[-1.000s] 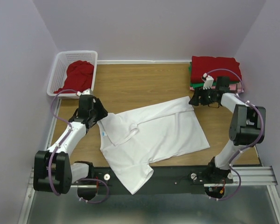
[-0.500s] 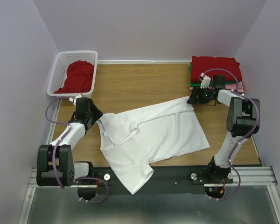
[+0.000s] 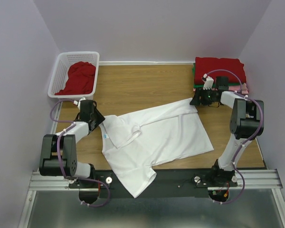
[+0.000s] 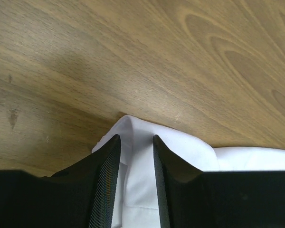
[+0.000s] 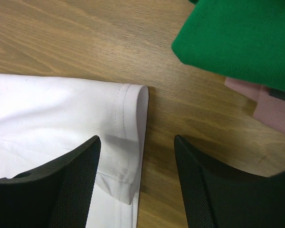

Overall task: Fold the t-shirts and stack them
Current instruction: Fold the tshirt

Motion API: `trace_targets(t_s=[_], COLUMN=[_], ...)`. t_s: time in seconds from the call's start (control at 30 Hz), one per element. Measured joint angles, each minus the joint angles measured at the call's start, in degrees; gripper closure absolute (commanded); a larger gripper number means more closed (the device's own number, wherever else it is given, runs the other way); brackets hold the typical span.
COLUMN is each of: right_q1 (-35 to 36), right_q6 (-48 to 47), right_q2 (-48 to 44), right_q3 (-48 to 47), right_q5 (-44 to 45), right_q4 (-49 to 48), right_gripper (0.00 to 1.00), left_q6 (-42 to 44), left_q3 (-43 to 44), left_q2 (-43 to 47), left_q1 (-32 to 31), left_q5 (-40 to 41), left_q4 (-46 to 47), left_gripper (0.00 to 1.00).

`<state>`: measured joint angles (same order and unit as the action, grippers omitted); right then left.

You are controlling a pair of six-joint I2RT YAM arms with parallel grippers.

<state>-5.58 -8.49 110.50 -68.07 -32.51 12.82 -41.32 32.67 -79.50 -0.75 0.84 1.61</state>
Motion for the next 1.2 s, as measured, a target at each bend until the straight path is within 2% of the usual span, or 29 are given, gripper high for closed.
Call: trace_targets(t_s=[0.03,0.1,0.13,0.23,0.4,0.43,0.47,0.5,0.63,0.7,1.2], right_q1=[0.1,0.3,0.3,0.4,0.8,0.8,0.9,1.0,1.2,1.2,1.5], right_q6=[0.0,0.0,0.0,0.1,0.7,1.1,1.1,1.6,2.2,2.5,2.5], right_q2=[0.1,0.1,0.2,0.4,1.3,1.6,2.1,2.5,3.8,3.8,3.8], right_q3=[0.0,0.0,0.0,0.0,-0.5,-0.9,-1.3,-1.9,-3.0,-3.0,-4.2], right_q5=[0.0,0.0,0.0,0.1,0.3,0.3,0.3,0.3,0.1,0.1,1.5], right_q4=[-0.1,-0.3,-0.4,-0.6,-0.8,-0.7,-0.8,-0.7,-0.8,-0.7,-1.0], right_gripper=[0.31,0.33,0.35,0.45,0.64,0.75,0.75,0.83,0.97,1.00,1.00], left_q6=[0.0,0.1,0.1,0.1,-0.1,-0.1,-0.1,-0.1,-0.1,-0.1,-0.1], left_q3=[0.0,0.0,0.0,0.0,0.0,0.0,0.0,0.0,-0.3,-0.5,-0.6], left_q2=[-0.6,-1.6,-1.9,-2.0,0.3,0.9,1.3,1.6,1.6,1.6,1.2], left_q1=[0.0,0.0,0.0,0.0,0.0,0.0,0.0,0.1,1.8,2.4,4.5], left_q5=[0.0,0.0,0.0,0.0,0.8,1.1,1.3,1.4,1.7,1.8,1.7], left_q4=[0.3,0.8,0.9,1.0,0.9,0.9,0.9,0.9,0.9,0.8,0.7], left_gripper=[0.72,0.83,0.93,1.00,1.00,1.00,1.00,1.00,1.00,1.00,1.00])
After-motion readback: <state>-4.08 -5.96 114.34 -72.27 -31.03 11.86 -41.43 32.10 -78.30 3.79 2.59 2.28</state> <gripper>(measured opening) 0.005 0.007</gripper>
